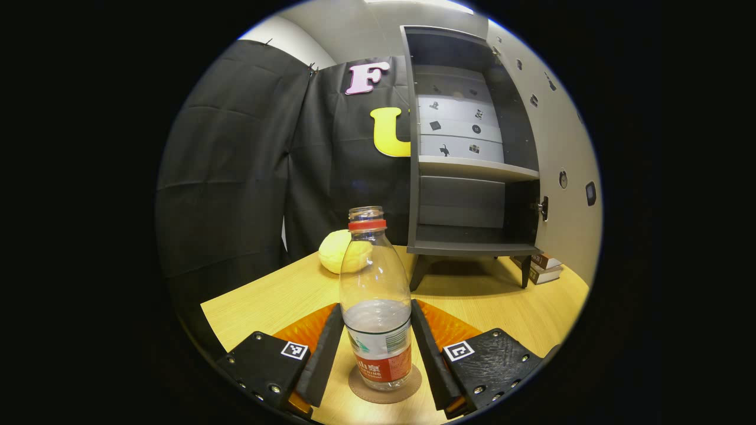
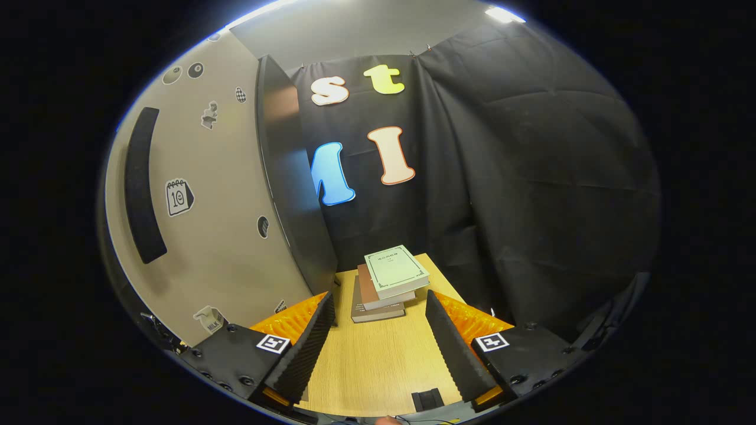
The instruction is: Open the cabinet door with the right hand, grasp the bottle in the cabinet with the left hand and place it on the coaster, then close the cabinet door with the right hand.
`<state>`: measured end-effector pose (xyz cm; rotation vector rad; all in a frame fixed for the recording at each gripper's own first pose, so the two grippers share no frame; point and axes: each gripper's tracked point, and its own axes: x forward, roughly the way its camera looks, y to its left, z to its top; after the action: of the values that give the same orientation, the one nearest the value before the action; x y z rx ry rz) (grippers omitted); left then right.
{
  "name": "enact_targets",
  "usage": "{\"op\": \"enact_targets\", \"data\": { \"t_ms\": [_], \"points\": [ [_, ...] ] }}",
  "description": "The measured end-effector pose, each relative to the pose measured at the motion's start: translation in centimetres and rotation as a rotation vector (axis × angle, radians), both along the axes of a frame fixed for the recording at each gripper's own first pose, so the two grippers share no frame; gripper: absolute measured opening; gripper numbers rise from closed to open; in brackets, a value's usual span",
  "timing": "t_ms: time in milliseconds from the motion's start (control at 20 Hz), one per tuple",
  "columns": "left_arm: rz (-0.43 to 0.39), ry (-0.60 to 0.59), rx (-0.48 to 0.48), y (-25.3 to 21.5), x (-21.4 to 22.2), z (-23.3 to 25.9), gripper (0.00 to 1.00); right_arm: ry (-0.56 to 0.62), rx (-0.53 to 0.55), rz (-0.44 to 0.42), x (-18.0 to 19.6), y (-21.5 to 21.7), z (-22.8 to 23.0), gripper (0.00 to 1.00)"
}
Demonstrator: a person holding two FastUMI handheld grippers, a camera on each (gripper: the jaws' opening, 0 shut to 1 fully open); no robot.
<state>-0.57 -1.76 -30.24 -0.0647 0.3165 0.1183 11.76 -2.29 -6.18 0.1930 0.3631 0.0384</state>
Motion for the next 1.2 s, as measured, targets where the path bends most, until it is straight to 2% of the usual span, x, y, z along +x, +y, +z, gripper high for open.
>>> {"op": "enact_targets", "data": {
  "t_ms": [100,150,200,350,400,750,1200],
  "points": [
    [-0.009,0.019,0.014,-0.5,-0.7,-0.5,0.65,-0.001,-0.004,0.010,-0.1,0.3,0.1,0.92],
    [-0.010,0.028,0.019,-0.6,-0.8,-0.6,0.66,-0.001,-0.004,0.015,-0.2,0.5,0.1,0.98],
    [-0.008,0.030,0.023,-0.6,-1.0,-0.5,0.67,-0.002,-0.005,0.019,-0.2,0.7,0.1,0.92],
    [-0.018,0.066,0.042,-0.7,-1.3,-0.6,0.67,-0.005,-0.007,0.028,-0.3,1.1,0.2,0.92],
    [-0.018,0.072,0.055,-0.6,-1.4,-0.4,0.67,-0.010,-0.006,0.030,-0.4,1.2,0.2,0.98],
    [-0.017,0.033,0.062,0.1,-1.4,2.5,0.67,-0.018,0.003,0.036,-0.6,1.3,0.4,0.98],
    [0.017,-0.064,0.088,1.6,-1.0,10.2,0.67,-0.087,-0.002,0.086,-0.4,2.1,3.6,0.98]
  ]
}}
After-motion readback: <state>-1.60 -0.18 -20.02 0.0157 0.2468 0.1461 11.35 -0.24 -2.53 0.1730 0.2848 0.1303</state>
